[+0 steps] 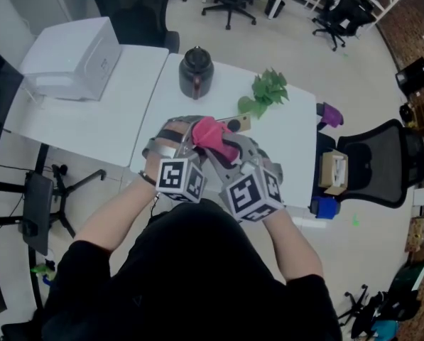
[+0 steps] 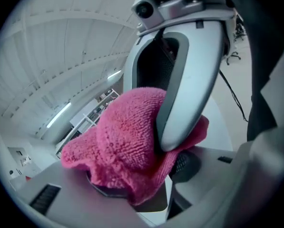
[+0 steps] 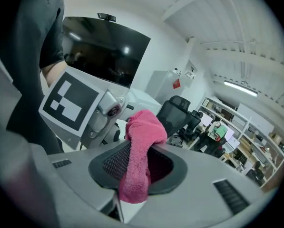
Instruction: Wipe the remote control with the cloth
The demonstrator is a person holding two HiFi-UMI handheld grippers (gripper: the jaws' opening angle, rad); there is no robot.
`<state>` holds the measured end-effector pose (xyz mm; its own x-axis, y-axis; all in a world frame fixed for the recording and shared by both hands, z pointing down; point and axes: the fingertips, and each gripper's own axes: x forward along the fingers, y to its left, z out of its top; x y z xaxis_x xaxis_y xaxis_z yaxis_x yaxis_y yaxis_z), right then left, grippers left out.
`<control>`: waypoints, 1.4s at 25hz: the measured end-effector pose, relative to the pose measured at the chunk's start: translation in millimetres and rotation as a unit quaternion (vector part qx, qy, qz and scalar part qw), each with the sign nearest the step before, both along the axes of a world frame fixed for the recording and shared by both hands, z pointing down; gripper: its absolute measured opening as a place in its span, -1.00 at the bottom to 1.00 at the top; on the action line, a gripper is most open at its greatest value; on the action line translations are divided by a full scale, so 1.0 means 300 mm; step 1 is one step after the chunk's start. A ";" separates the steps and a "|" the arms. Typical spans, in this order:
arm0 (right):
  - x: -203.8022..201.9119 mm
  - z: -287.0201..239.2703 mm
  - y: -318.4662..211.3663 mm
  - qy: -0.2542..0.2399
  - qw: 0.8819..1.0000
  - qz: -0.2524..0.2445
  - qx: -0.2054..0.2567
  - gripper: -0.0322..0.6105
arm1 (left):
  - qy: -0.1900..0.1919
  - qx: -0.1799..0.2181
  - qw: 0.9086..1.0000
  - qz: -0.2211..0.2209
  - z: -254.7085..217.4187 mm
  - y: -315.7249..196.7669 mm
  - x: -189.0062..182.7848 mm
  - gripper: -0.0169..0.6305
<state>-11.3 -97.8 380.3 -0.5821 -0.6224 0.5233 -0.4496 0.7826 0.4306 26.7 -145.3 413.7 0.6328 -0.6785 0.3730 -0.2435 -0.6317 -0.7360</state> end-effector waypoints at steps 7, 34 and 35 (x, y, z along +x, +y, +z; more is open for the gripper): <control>0.084 0.023 -0.039 0.047 0.997 0.051 0.010 -0.60 | 0.014 0.012 1.000 0.021 -0.014 0.043 -0.007 -0.30; 0.079 0.006 -0.013 0.046 0.997 0.052 0.013 -0.61 | 0.026 0.017 0.999 0.028 -0.028 0.068 -0.012 -0.30; 0.105 0.006 -0.023 0.044 0.997 0.063 0.015 -0.61 | 0.026 0.018 0.999 0.028 -0.028 0.070 -0.016 -0.30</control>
